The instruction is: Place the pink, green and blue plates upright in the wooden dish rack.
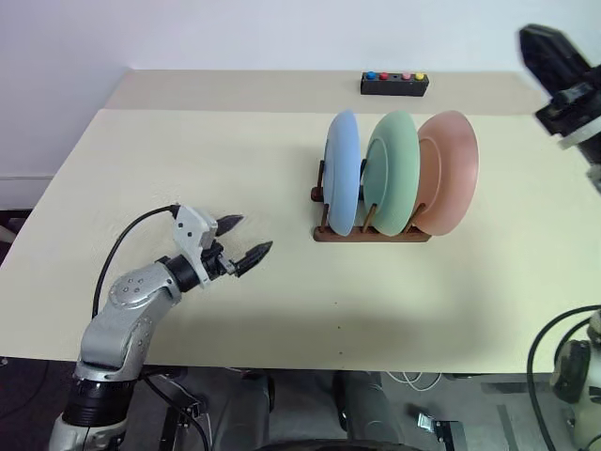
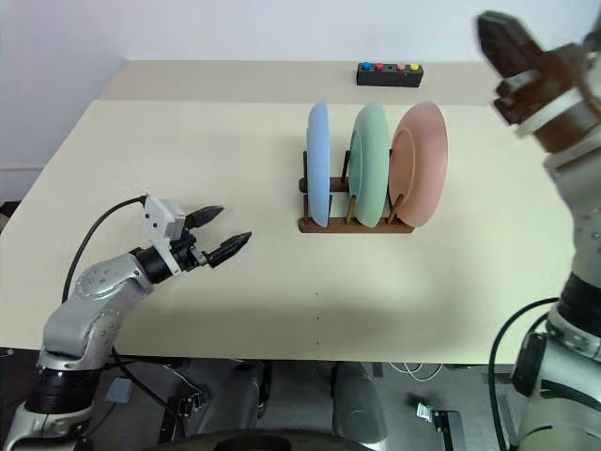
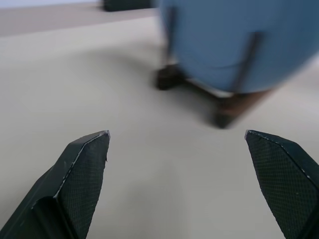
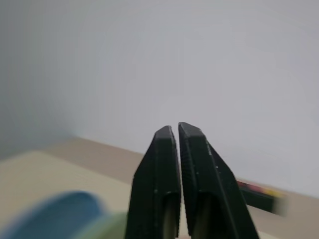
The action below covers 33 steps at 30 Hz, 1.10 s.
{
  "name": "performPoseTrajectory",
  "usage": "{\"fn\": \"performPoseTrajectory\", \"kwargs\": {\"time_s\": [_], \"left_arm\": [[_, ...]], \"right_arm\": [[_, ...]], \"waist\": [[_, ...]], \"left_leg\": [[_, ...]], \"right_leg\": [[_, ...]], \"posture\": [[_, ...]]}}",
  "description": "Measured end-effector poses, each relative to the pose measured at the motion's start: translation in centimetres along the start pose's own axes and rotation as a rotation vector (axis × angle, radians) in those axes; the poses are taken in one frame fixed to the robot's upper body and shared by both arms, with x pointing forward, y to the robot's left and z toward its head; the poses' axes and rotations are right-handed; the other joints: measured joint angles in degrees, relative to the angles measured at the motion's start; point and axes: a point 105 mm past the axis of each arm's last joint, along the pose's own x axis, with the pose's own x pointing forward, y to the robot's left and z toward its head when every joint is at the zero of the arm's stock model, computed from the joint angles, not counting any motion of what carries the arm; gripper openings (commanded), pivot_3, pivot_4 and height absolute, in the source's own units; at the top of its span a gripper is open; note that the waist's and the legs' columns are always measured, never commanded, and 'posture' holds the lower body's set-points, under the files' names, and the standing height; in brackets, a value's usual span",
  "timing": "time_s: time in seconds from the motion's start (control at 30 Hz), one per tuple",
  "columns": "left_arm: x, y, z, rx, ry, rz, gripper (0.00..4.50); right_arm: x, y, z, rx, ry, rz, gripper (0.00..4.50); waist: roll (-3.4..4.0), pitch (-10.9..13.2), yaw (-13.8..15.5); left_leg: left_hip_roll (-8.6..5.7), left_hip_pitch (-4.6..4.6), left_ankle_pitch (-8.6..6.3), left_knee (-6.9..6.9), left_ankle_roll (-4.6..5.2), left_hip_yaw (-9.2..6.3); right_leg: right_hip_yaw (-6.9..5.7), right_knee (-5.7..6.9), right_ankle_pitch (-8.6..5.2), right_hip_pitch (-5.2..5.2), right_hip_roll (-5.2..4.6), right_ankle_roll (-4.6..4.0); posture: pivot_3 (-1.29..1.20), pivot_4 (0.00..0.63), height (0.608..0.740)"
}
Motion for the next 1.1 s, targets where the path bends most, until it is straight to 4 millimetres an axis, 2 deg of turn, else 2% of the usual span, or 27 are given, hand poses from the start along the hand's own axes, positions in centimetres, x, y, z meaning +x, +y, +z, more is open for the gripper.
{"fn": "performPoseTrajectory", "kwargs": {"time_s": [0.1, 0.17, 0.27, 0.3, 0.4, 0.47, 0.53, 0.73, 0.9, 1.1], "left_arm": [[0.5, 2.4, -0.7, 0.006, 0.006, 0.133, 4.50], [0.1, 4.3, -1.4, -0.007, 0.014, 0.228, 4.50], [-0.5, 5.9, -2.1, -0.007, 0.021, 0.314, 4.50], [-0.7, 6.3, -2.5, -0.003, 0.031, 0.338, 4.50], [-2.1, 8.0, -4.7, -0.013, 0.095, 0.436, 4.50], [-2.6, 8.3, -5.3, -0.012, 0.104, 0.456, 4.50], [-2.7, 8.3, -5.2, -0.001, 0.099, 0.465, 4.50], [-2.6, 7.8, -5.2, -0.007, 0.087, 0.473, 4.50], [-2.3, 7.2, -3.8, -0.011, 0.025, 0.434, 4.50], [-2.5, 7.4, -2.6, 0.003, -0.017, 0.446, 4.50]], "right_arm": [[-2.0, -2.9, -2.0, -0.037, 0.071, -0.118, 0.03], [-3.7, -4.6, -4.5, -0.062, 0.162, -0.189, 0.03], [-6.5, -6.5, -7.7, -0.130, 0.295, -0.271, 0.03], [-7.5, -6.6, -8.8, -0.169, 0.345, -0.281, 0.03], [-11.2, -6.3, -13.8, -0.206, 0.521, -0.283, 0.03], [-12.9, -6.2, -16.1, -0.201, 0.602, -0.289, 0.03], [-13.3, -6.4, -16.6, -0.217, 0.617, -0.283, 0.03], [-12.1, -7.5, -16.5, -0.237, 0.558, -0.291, 0.03], [-11.5, -7.5, -17.3, -0.207, 0.530, -0.293, 0.03], [-11.7, -7.5, -18.9, -0.157, 0.528, -0.325, 0.03]], "waist": [[-0.01, -0.01, 0.01], [-0.01, 0.00, -0.01], [0.04, -0.01, -0.11], [0.02, -0.05, -0.07], [0.01, -0.05, -0.26], [0.07, -0.02, -0.40], [0.18, -0.05, -0.38], [0.17, -0.06, -0.29], [0.16, -0.06, -0.15], [0.17, -0.06, -0.26]], "left_leg": [[0.00, 0.00, 0.00, 0.02, 0.01, 0.00], [-0.01, -0.01, 0.00, 0.03, 0.00, 0.01], [-0.01, 0.01, 0.00, 0.01, 0.01, 0.03], [-0.01, 0.05, 0.00, -0.02, 0.01, 0.01], [-0.01, 0.07, 0.00, -0.01, 0.01, 0.05], [-0.01, 0.07, 0.00, 0.06, 0.01, 0.11], [-0.01, 0.08, 0.00, 0.12, 0.00, 0.14], [-0.01, 0.14, 0.00, 0.11, 0.00, 0.13], [-0.01, 0.13, 0.00, 0.11, 0.00, 0.11], [-0.01, 0.13, 0.00, 0.13, 0.00, 0.11]], "right_leg": [[0.00, 0.01, 0.04, 0.01, 0.01, 0.07], [0.01, 0.02, 0.09, 0.01, 0.00, 0.17], [0.02, 0.03, 0.11, 0.00, 0.00, 0.20], [0.01, 0.05, 0.10, 0.01, 0.01, 0.20], [0.05, 0.05, 0.11, 0.03, 0.01, 0.21], [0.10, 0.05, 0.11, 0.03, -0.01, 0.21], [0.12, 0.06, 0.11, 0.04, -0.01, 0.17], [0.11, 0.06, 0.12, 0.13, 0.01, 0.19], [0.11, 0.06, 0.13, 0.13, 0.00, 0.20], [0.11, 0.06, 0.13, 0.14, 0.01, 0.21]], "posture": [[0.00, 0.150, 0.734], [0.00, 0.150, 0.734], [0.00, 0.150, 0.734], [0.00, 0.150, 0.734], [0.00, 0.150, 0.734], [0.00, 0.150, 0.734], [0.00, 0.150, 0.734], [0.00, 0.150, 0.734], [0.00, 0.150, 0.734], [0.00, 0.150, 0.734]]}}
